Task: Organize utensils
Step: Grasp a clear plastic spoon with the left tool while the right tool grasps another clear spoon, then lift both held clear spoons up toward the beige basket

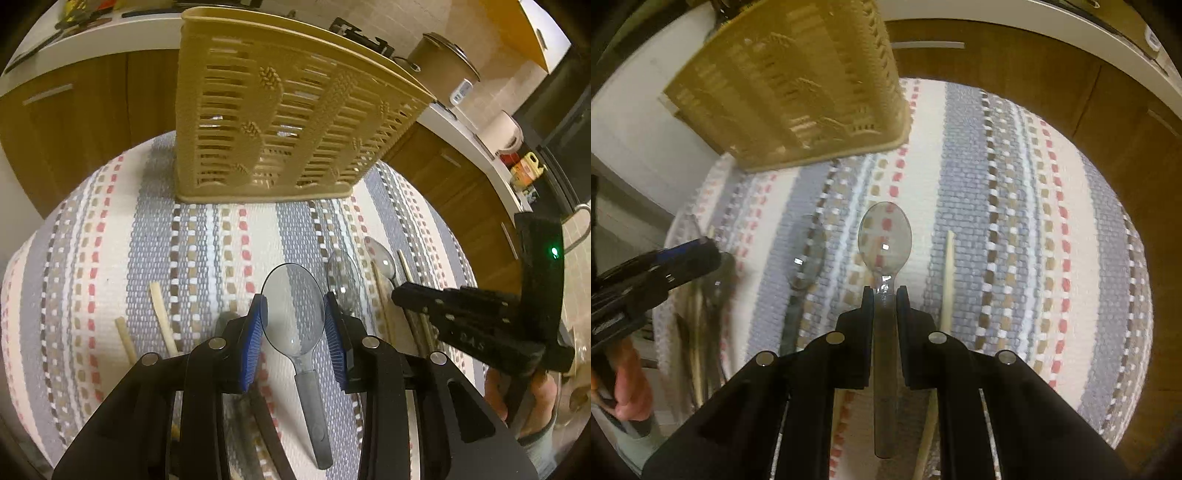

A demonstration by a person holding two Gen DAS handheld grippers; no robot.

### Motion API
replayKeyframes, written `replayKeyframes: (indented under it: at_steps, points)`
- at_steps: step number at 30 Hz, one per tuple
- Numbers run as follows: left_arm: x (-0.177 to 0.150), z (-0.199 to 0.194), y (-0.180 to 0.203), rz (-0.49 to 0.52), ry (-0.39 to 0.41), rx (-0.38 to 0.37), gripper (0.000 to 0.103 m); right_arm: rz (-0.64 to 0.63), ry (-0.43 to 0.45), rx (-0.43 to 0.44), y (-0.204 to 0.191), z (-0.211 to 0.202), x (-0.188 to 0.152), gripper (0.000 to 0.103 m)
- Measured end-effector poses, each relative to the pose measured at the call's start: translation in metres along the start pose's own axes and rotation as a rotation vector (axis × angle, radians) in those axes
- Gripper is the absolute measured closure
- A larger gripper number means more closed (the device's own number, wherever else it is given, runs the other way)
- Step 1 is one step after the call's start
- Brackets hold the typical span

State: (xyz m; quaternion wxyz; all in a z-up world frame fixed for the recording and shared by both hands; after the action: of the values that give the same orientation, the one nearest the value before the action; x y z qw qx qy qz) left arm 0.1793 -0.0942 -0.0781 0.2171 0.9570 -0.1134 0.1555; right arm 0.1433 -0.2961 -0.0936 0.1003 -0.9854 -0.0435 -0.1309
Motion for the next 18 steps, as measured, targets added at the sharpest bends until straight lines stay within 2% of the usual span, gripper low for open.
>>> replayKeyframes:
  at_steps: [3, 7, 12, 13, 14, 15, 16, 18]
  points:
    - [-0.004, 0.000, 0.006, 0.011, 0.004, -0.015, 0.073, 0.030, -0.046, 0.031, 0.003, 0.000, 0.005, 0.087]
    - [-0.013, -0.001, 0.010, 0.024, 0.006, -0.022, 0.073, 0.012, -0.061, -0.001, 0.001, -0.004, 0.016, 0.061]
    - [-0.016, -0.007, 0.010, 0.041, 0.004, -0.024, 0.073, -0.029, -0.119, -0.041, -0.010, 0.006, 0.024, 0.061]
    - [-0.015, -0.007, 0.010, 0.043, 0.003, -0.024, 0.073, -0.045, -0.115, -0.066, -0.012, 0.006, 0.023, 0.065]
    - [-0.015, -0.007, 0.011, 0.049, 0.003, -0.024, 0.073, -0.067, -0.114, -0.120, -0.015, 0.006, 0.022, 0.074]
    - [-0.015, -0.008, 0.011, 0.053, 0.002, -0.023, 0.073, -0.079, -0.115, -0.115, -0.019, 0.006, 0.021, 0.080]
    - [-0.014, -0.007, 0.012, 0.057, 0.002, -0.023, 0.073, -0.078, -0.121, -0.095, -0.022, 0.007, 0.020, 0.094]
    - [-0.013, -0.009, 0.014, 0.065, 0.007, -0.027, 0.073, -0.093, -0.111, -0.109, -0.026, 0.005, 0.020, 0.093]
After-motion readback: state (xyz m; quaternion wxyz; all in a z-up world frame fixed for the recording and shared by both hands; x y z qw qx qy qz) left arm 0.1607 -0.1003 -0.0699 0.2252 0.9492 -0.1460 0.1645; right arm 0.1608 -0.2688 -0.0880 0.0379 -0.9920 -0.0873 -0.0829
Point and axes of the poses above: each gripper's, at about its wrist camera, not at the fingertips, and z roughly the way its jaws point, y to its right, x to its top, the point moved 6 cm from there along z, roughly the way its jaws point, and after that the axes turned 8 degrees about -y, right-handed, at the moved point
